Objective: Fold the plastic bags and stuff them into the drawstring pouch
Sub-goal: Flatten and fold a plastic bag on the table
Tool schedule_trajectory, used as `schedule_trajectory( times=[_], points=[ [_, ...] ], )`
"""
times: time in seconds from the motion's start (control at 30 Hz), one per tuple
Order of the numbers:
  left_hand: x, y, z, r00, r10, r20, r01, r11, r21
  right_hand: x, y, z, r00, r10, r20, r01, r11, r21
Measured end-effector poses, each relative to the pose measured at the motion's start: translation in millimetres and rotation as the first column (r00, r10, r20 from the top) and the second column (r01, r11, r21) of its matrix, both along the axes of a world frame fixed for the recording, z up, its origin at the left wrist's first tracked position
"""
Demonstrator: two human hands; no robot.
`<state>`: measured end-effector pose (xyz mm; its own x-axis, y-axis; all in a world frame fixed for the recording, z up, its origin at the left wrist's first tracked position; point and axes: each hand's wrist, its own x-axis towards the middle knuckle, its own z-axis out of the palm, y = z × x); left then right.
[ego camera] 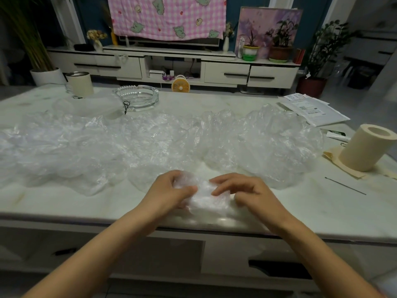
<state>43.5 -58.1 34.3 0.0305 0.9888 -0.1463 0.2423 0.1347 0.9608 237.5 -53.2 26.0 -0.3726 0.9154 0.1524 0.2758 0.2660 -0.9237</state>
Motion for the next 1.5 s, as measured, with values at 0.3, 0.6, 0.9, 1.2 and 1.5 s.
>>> schedule_trajectory(
  times=[0.3,0.6,0.9,1.2,1.5],
  points=[
    [0,2,-2,0.995,-0.094,-0.046,0.101,0.974,0.202,-17,2,-7,0.979,-0.066,0.193,0.073,0.997,-0.029],
    [-8,11,10,0.988,0.028,0.151,-0.034,0.999,0.037,-37,3,8,0.996,0.091,-0.007,-0.091,0.987,-0.134],
    [-48,5,25,0.983,0.094,0.157,-0.057,0.972,-0.229,-101,-2,22,0.96,-0.073,-0.27,0.04,0.991,-0.126],
    [-115,-5,32,0.968,0.162,0.192,-0.194,0.967,0.163,-171,24,47,0.954,-0.128,-0.273,0.084,0.982,-0.167],
    [-171,77,91,0.981,0.173,0.085,-0.186,0.966,0.182,-203,78,79,0.903,-0.273,-0.332,0.227,0.959,-0.171]
  ],
)
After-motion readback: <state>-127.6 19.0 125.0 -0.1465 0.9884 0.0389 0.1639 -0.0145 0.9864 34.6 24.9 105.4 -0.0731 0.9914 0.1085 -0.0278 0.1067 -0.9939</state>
